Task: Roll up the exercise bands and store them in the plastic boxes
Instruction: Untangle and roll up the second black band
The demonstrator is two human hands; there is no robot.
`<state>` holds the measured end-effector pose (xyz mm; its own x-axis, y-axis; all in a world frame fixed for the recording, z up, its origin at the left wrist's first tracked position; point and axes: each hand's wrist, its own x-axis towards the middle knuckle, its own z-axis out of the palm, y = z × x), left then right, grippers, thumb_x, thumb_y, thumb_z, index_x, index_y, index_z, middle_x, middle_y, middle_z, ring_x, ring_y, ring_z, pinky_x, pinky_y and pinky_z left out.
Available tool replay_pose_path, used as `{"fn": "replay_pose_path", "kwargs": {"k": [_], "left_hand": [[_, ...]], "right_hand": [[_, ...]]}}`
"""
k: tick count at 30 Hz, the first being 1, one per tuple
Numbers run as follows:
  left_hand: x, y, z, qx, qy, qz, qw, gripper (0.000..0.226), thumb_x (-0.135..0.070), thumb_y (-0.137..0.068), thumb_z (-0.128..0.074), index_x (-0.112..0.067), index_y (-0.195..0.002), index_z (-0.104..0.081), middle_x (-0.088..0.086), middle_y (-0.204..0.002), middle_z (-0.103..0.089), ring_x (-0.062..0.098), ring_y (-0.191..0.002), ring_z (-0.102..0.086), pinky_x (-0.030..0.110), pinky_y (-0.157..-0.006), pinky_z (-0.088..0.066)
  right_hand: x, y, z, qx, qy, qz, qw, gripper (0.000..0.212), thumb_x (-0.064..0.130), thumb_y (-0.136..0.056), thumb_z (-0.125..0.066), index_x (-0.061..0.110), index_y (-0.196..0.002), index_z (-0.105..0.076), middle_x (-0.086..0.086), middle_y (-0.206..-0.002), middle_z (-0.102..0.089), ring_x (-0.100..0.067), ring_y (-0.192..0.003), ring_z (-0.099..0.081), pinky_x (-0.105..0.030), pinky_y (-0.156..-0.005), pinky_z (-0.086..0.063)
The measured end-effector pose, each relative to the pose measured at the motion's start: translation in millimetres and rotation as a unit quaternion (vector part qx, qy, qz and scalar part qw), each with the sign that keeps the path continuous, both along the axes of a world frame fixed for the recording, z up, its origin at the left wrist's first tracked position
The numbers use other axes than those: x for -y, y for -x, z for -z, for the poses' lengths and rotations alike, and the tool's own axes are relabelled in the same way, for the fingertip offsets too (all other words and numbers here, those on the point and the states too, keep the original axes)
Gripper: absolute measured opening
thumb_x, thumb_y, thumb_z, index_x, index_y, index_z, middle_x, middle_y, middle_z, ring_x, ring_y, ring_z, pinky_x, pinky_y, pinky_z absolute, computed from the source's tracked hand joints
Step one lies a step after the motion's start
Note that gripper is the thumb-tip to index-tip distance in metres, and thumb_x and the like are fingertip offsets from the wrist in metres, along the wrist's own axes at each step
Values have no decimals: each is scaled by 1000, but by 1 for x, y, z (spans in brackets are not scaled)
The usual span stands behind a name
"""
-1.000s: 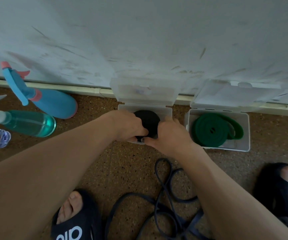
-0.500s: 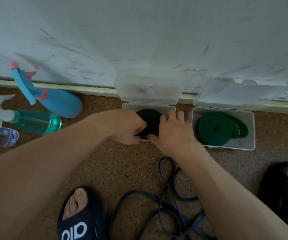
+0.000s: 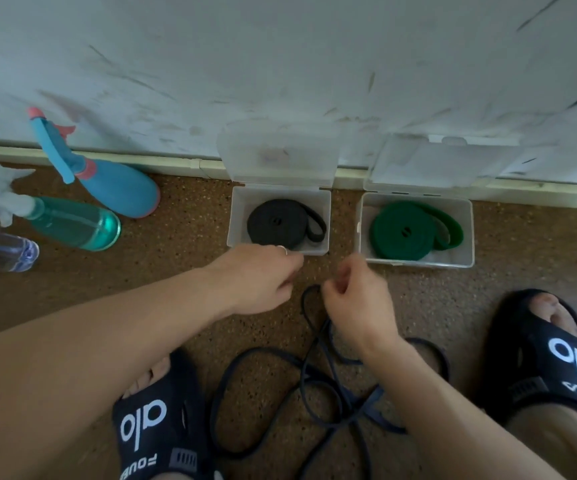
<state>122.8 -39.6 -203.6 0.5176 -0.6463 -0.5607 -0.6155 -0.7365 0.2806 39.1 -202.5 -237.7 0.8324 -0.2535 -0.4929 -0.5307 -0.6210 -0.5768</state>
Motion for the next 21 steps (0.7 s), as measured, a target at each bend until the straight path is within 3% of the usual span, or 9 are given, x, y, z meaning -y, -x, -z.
{"fn": "replay_pose_path", "kwargs": {"k": [4, 6, 8, 10, 12, 14, 16, 18, 21], "left_hand": [[-4, 31, 12, -74, -107, -25, 991, 39, -33, -102, -51, -22, -137, -41, -4, -99, -47, 19, -88, -55, 39, -75, -53], [-8, 39, 12, -114, -127, -41, 985, 50, -33, -102, -51, -23, -148, -34, -2, -105, -47, 20, -94, -53, 38, -79, -51], [-11, 45, 10, -133, -121, -63, 982, 55, -34, -101, -53, -25, -151, -31, 2, -119, -54, 21, -104, -57, 40, -87, -53], [-13, 47, 6, -139, -99, -104, 980, 63, -35, -99, -57, -30, -154, -27, 3, -136, -55, 21, -116, -58, 43, -96, -54], [-12, 48, -6, -131, -48, -175, 975, 74, -33, -96, -62, -36, -157, -20, 4, -147, -51, 22, -123, -58, 43, -100, -52], [-9, 45, -26, -130, 12, -234, 963, 88, -28, -92, -68, -43, -158, -12, 6, -154, -44, 21, -126, -57, 42, -103, -51], [-5, 43, -55, -139, 63, -253, 955, 96, -21, -89, -71, -48, -157, -9, 6, -158, -40, 20, -126, -56, 42, -103, -52], [-2, 43, -90, -154, 109, -263, 946, 94, -17, -87, -74, -42, -157, -17, 3, -155, -44, 18, -130, -53, 38, -107, -48], [4, 46, -151, -195, 179, -276, 924, 63, -4, -89, -70, -32, -139, -42, -15, -117, -62, -5, -111, -61, 10, -89, -47]], "right_hand": [[-20, 35, 22, -122, 82, -163, 976, 52, 50, -94, -64, 19, -134, -51, -6, -137, -54, -26, -118, -59, -37, -88, -53], [-23, 40, 29, -103, 126, -201, 966, 44, 40, -100, -58, 18, -137, -50, -7, -145, -45, -27, -126, -54, -38, -93, -52], [-19, 40, 35, -92, 124, -210, 965, 31, 29, -104, -54, 18, -132, -58, -7, -138, -51, -27, -123, -54, -39, -95, -52], [-15, 33, 30, -105, 21, -140, 984, 24, 26, -102, -58, 19, -123, -65, -2, -123, -59, -22, -114, -59, -36, -92, -53], [-10, 25, 12, -124, -139, -21, 982, 5, 23, -99, -64, 23, -97, -69, 5, -97, -63, -15, -91, -62, -32, -79, -51], [-4, 13, -8, -117, -262, 51, 957, 24, 19, -95, -68, 23, -72, -63, -1, -77, -61, -19, -76, -60, -36, -73, -49], [0, 4, -40, -100, -309, 16, 946, 18, 23, -94, -68, 15, -78, -70, -12, -82, -68, -28, -81, -66, -41, -80, -54], [0, -2, -85, -66, -347, -15, 935, 20, 29, -96, -66, 13, -95, -77, -10, -94, -77, -28, -93, -73, -42, -88, -58], [1, -10, -155, -14, -394, -30, 918, 29, 29, -100, -60, 5, -101, -76, -9, -92, -77, -25, -85, -74, -35, -75, -59]]}}
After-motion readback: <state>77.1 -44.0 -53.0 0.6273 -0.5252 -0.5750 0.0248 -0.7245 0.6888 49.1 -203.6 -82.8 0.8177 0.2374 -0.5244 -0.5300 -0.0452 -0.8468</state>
